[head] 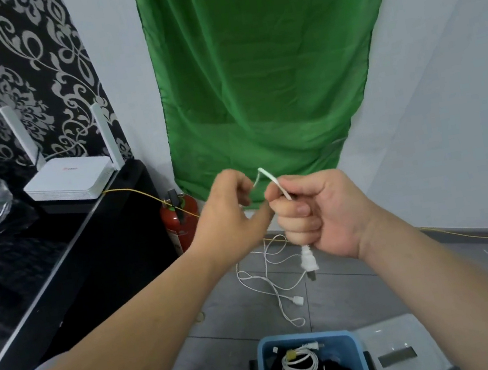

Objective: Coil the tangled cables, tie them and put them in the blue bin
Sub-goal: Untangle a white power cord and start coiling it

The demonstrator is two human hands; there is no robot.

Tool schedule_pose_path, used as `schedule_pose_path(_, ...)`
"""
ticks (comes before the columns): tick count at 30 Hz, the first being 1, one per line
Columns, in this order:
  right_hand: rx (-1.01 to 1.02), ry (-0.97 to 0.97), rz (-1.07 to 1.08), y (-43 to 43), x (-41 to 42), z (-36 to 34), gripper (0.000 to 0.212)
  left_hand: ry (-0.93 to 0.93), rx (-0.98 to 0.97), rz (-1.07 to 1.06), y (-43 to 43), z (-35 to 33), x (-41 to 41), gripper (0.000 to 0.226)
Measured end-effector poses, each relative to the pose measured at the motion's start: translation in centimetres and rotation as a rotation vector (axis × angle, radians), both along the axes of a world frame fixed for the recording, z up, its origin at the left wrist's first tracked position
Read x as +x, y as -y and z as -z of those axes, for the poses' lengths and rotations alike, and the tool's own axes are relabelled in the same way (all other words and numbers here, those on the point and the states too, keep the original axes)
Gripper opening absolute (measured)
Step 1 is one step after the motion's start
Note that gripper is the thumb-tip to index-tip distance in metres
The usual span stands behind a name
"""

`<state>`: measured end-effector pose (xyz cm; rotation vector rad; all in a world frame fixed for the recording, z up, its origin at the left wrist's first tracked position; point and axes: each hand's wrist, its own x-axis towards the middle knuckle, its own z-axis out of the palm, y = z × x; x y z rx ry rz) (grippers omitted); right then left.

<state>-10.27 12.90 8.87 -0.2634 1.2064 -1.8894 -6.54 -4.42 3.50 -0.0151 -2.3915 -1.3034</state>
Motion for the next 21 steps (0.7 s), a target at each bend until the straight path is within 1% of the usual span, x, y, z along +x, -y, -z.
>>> schedule_pose_path(1,0.034,-0.027,-0.031,0.0,0.1,0.0,0.032,-0.053,0.017,-0.044,-0.2,-0.2,-0.3,0.044)
schedule_pose_path(2,0.057,-0.05,-0.052,0.1,0.2,0.0,0.035,-0.085,0.027,-0.042,-0.3,-0.5,-0.4,0.048)
schedule_pose_path(3,0.064,-0.065,-0.053,0.3,0.2,0.2,0.035,-0.086,0.03,0.001,-0.3,-0.4,-0.6,0.047)
schedule_pose_path(4,0.05,-0.073,-0.034,0.4,0.3,0.2,0.033,-0.069,0.026,0.069,-0.4,-0.4,-0.8,0.036)
schedule_pose_path(5,0.02,-0.076,0.001,0.4,0.2,0.2,0.031,-0.02,0.027,0.138,-0.5,-0.3,-0.9,0.024)
schedule_pose_path(6,-0.023,-0.072,0.044,0.4,0.1,0.2,0.028,0.058,0.025,0.19,-0.7,-0.1,-1.0,0.018)
schedule_pose_path(7,-0.069,-0.061,0.095,0.2,-0.1,0.1,0.026,0.144,0.003,0.225,-0.9,0.2,-1.1,0.019)
schedule_pose_path(10,-0.172,-0.012,0.321,-0.7,-1.2,-0.3,0.027,0.43,-0.162,0.312,-1.2,1.2,-1.0,0.024)
schedule_pose_path(13,-0.232,0.035,0.565,-1.8,-2.2,0.0,0.028,0.577,-0.295,0.408,-1.0,2.4,-0.6,0.028)
schedule_pose_path(16,-0.265,0.097,0.702,-2.9,-3.2,0.5,0.027,0.753,-0.414,0.558,-1.3,3.1,0.3,0.03)
schedule_pose_path(18,-0.234,0.117,0.764,-3.5,-3.6,1.1,0.027,0.884,-0.453,0.66,-2.5,2.8,1.4,0.026)
schedule_pose_path(19,-0.196,0.106,0.779,-3.8,-3.7,1.4,0.026,0.905,-0.5,0.697,-3.3,2.6,2.0,0.026)
schedule_pose_path(21,-0.078,0.032,0.767,-4.2,-4.0,2.0,0.023,0.811,-0.582,0.72,-4.5,2.3,2.4,0.03)
